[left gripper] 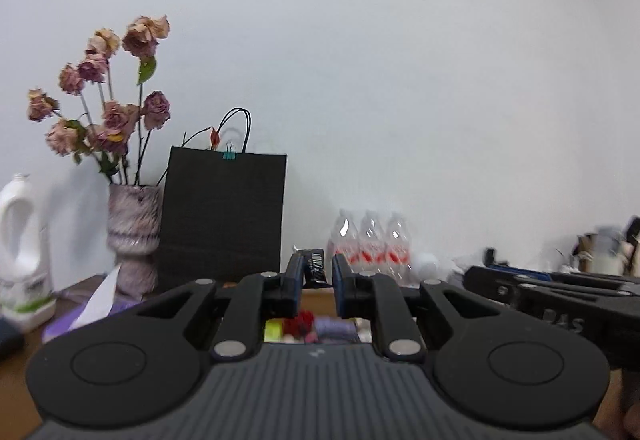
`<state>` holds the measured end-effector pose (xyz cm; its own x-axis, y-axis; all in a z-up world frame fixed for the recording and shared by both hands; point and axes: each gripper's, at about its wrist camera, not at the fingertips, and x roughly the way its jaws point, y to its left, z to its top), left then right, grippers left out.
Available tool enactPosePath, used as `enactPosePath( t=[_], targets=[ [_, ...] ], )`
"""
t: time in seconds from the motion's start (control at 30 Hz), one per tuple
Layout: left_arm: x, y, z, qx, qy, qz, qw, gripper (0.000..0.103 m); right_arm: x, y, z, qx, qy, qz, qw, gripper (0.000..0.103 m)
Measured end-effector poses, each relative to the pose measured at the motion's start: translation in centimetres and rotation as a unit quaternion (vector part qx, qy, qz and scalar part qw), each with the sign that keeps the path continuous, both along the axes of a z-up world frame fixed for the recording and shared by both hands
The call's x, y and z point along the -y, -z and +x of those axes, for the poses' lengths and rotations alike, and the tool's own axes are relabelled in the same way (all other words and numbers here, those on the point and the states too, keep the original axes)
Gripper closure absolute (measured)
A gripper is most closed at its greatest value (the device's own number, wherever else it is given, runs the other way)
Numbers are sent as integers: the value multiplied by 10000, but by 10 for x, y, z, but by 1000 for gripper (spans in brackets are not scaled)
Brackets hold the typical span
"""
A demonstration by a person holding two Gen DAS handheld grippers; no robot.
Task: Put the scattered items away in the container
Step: 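Lift and carry both wrappers over the red box, then open both tools to drop the wrappers into the box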
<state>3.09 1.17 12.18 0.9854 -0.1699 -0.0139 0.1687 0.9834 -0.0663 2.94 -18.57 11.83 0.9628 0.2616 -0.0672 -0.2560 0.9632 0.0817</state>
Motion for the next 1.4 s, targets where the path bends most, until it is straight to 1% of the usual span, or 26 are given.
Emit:
enactPosePath(
  t=[0.07,0.13,0.17,0.23,0.3,0.37,0.43,0.5,0.53,0.6,0.63,0.7,0.77,0.8,0.83,0.87,0.93,1.0,1.03,1.07,1.13,1.2,1.3,1.33,1.37,1.4],
  targets=[
    [-8,-12,39,-213,44,-81,9997,87,5,-15,37,-182,-65,53,9998,88],
    [-17,-21,86,-591,171,-146,9980,87,8,-27,82,-573,-233,59,9981,87],
    [-21,-24,112,-886,335,-171,9954,87,9,-31,108,-860,-345,47,9957,87],
    [-30,-25,164,-1418,361,-363,9886,87,11,-34,159,-1379,-405,88,9896,87],
    [-33,-20,209,-1877,383,-317,9810,87,12,-29,215,-2162,-444,177,9752,87],
    [-34,-10,253,-2347,461,-246,9707,87,12,-17,262,-2839,-575,337,9565,87],
    [-34,6,290,-2812,595,-215,9576,87,7,-4,301,-3308,-613,430,9407,87],
    [-34,21,324,-3186,515,-106,9464,87,2,9,333,-3648,-701,519,9270,87],
    [-34,31,343,-3434,466,-98,9380,87,-3,16,347,-3794,-724,570,9206,87],
    [-35,48,367,-3805,403,-125,9238,87,-14,27,369,-3977,-803,666,9116,87],
    [-36,55,377,-3914,399,-140,9192,87,-20,32,378,-4036,-863,689,9083,87],
    [-37,62,389,-4019,367,-98,9149,85,-33,39,395,-4106,-957,681,9042,87],
    [-44,67,392,-4051,358,-138,9135,67,-45,47,409,-4168,-997,647,9012,87],
    [-48,68,393,-4024,400,-163,9144,65,-51,51,416,-4213,-1025,644,8988,87],
    [-51,67,393,-4004,468,-196,9149,70,-57,54,420,-4242,-1034,657,8972,85],
    [-56,67,393,-4025,501,-245,9137,72,-60,56,425,-4259,-1023,683,8963,84],
    [-65,63,392,-4041,642,-432,9115,71,-65,60,434,-4328,-984,774,8928,80],
    [-64,54,392,-3986,522,-330,9150,63,-65,61,438,-4380,-1020,866,8889,74],
    [-65,50,391,-3939,479,-274,9175,60,-64,60,438,-4388,-1000,880,8886,66],
    [-66,47,390,-3919,472,-276,9184,59,-63,57,436,-4382,-994,888,8889,61],
    [-68,41,386,-3916,473,-337,9183,57,-58,47,429,-4270,-946,854,8952,61],
    [-68,36,379,-3938,370,-271,9180,48,-50,34,420,-4178,-824,727,9019,60],
    [-63,30,368,-4084,172,-101,9126,45,-34,19,402,-4251,-543,413,9026,53],
    [-63,27,363,-4161,114,-86,9092,42,-28,14,394,-4297,-431,276,9015,46],
    [-62,23,358,-4230,55,-53,9061,35,-23,11,387,-4354,-326,137,8995,41],
    [-58,20,354,-4252,3,-4,9051,30,-17,7,379,-4399,-218,-3,8978,41]
  ],
)
